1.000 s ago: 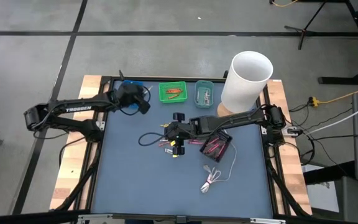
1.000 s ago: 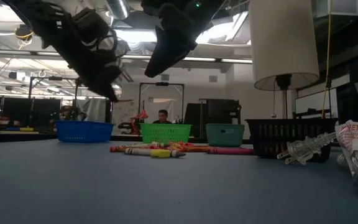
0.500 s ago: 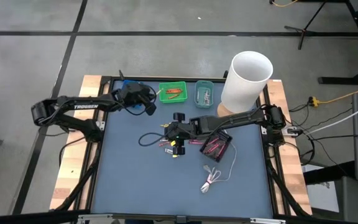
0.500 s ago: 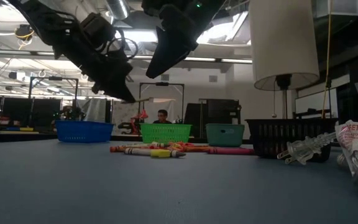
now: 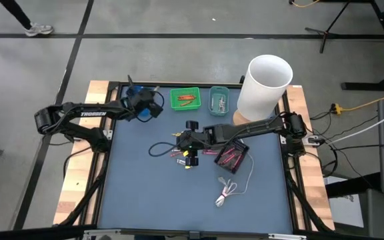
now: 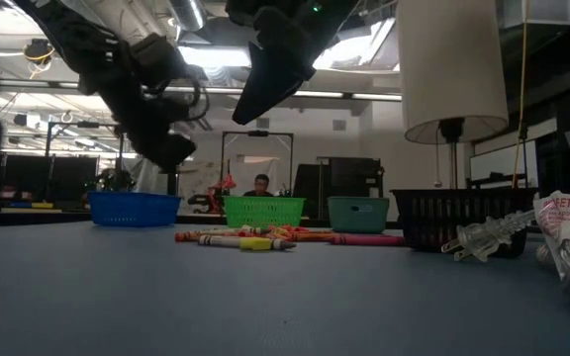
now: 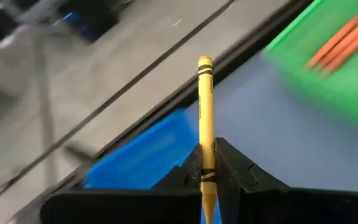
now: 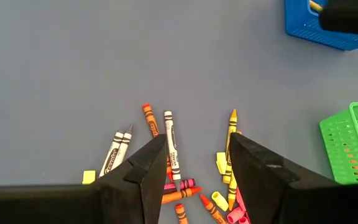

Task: Sort crayons
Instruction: Put the yellow crayon into the blue bin, then put the gray crayon into the dark green bin

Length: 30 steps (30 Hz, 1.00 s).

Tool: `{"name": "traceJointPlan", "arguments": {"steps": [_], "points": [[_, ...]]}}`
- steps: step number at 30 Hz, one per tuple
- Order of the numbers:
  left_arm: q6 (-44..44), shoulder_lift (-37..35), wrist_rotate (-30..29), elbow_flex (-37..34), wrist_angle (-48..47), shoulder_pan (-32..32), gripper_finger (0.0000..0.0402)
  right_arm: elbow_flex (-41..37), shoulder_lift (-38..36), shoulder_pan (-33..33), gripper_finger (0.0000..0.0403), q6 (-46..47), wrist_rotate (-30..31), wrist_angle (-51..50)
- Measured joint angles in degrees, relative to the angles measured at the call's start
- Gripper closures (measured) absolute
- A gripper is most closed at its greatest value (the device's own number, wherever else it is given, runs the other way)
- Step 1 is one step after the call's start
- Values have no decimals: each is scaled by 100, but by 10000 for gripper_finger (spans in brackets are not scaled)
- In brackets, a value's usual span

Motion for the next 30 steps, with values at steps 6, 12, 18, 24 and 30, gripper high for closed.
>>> {"name": "traceJointPlan", "arguments": {"steps": [6, 12, 18, 24, 30], "points": [[-483, 0, -543, 0, -1389, 0, 396, -2, 0, 0, 230, 0, 0, 2], [-612, 0, -550, 0, -1591, 0, 392, -1, 0, 0, 230, 0, 0, 8], [-770, 0, -550, 0, -1569, 0, 354, -5, 117, -13, 230, -13, -2, 44], [-783, 0, -533, 0, -1544, 0, 320, -7, 506, -114, 230, -133, -56, 417], [-905, 0, -487, 2, -1518, 0, 317, -7, 781, -240, 230, -166, -282, 549]]}}
